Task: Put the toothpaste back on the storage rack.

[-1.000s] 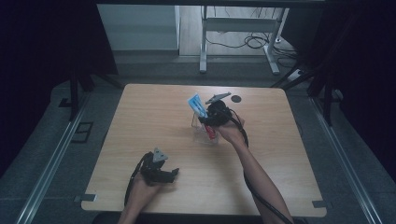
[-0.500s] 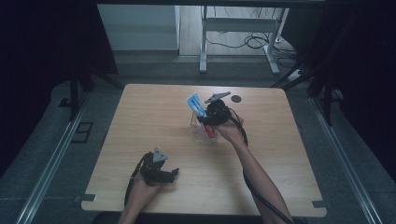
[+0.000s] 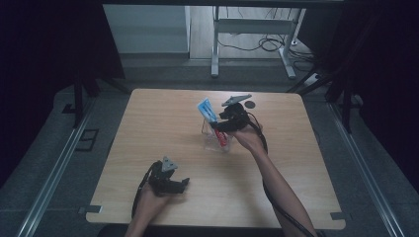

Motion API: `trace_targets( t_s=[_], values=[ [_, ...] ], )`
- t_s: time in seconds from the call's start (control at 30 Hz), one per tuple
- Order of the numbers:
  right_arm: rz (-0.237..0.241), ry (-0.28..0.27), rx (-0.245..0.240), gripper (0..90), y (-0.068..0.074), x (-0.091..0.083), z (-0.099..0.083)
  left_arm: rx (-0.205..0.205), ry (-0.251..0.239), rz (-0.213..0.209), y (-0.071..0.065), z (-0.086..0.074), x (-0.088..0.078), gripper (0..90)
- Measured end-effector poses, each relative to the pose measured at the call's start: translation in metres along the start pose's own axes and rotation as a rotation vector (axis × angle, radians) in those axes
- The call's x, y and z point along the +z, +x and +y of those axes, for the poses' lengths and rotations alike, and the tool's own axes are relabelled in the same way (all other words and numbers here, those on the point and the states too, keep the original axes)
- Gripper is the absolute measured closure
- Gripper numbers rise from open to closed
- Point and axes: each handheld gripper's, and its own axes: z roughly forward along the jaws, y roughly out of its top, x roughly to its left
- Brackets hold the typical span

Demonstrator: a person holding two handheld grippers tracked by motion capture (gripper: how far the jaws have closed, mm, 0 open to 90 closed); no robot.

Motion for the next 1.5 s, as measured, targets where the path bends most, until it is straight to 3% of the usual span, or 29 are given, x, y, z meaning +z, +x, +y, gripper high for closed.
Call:
trace_targets(
  t_s=[0.63, 1.5],
  values=[
    [0.004, -0.04, -0.03, 25.4, 0.004, -0.025, -0.005, 0.0, 0.0, 0.001, 0.0, 0.0, 0.0, 13.8],
    [0.007, -0.06, -0.044, 17.4, 0.011, -0.052, -0.025, -0.006, -0.002, 0.006, 0.0, 0.0, 0.0, 13.9]
  ],
)
